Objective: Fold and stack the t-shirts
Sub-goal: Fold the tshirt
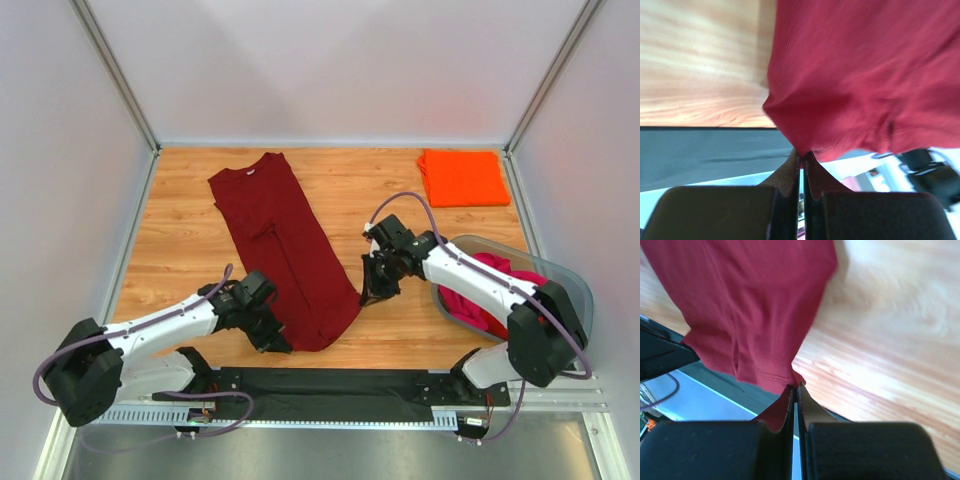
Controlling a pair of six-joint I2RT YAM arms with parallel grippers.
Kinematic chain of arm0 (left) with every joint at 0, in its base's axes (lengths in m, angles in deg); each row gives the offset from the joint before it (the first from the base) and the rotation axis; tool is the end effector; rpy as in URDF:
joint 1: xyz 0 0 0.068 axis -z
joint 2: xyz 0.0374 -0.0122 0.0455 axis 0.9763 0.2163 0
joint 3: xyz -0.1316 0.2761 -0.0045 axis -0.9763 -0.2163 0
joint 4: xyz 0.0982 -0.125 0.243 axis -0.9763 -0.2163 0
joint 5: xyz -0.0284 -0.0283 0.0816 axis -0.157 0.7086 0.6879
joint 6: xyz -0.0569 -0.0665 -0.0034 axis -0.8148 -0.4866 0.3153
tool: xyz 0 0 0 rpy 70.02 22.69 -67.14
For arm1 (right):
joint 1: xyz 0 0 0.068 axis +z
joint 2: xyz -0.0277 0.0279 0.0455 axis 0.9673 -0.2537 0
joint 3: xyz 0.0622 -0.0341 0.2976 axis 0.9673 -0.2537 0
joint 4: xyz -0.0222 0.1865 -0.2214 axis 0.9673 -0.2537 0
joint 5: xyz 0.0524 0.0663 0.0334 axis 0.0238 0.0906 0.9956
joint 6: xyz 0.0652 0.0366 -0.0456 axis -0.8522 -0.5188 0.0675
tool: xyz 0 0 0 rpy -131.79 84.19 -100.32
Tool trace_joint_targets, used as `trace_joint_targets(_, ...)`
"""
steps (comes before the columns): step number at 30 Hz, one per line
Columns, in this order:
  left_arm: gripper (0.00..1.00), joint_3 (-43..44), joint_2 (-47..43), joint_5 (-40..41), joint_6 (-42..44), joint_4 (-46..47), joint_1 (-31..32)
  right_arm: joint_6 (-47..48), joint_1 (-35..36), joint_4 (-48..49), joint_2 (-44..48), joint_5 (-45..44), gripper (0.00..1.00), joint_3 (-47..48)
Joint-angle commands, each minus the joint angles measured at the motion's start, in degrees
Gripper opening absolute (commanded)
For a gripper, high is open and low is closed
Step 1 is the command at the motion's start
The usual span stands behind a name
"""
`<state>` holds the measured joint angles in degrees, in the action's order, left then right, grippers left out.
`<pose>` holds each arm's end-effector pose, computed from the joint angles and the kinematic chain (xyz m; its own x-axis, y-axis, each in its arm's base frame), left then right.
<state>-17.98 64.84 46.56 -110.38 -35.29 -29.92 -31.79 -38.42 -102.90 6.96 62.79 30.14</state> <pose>0.1142 -0.1598 0.1292 -0.7911 -0.5457 0.2766 -0.6114 0.7209 -0.3265 0.2147 0.1926 0.1961 -0.9850 -0.1268 -0.1171 -0.1654 0.8876 0.4299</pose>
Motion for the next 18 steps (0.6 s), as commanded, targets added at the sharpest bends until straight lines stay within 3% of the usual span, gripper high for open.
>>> trace_joint_targets(1,0.00,2.8,-1.9,-1.8,3.6,-3.1,-4.6,0.9,-0.1,-1.3,-4.5,-1.1,0.00,7.9)
trace_joint_targets(9,0.00,7.4,3.3,-4.5,16.1,-5.6,-20.9,4.3,-0.8,-5.7,-21.0,-2.8,0.00,28.6)
trace_joint_targets(18,0.00,26.1,17.7,-2.4,30.7,-15.3,-36.9,7.1,-2.8,-12.3,-38.4,-4.3,0.00,54.6)
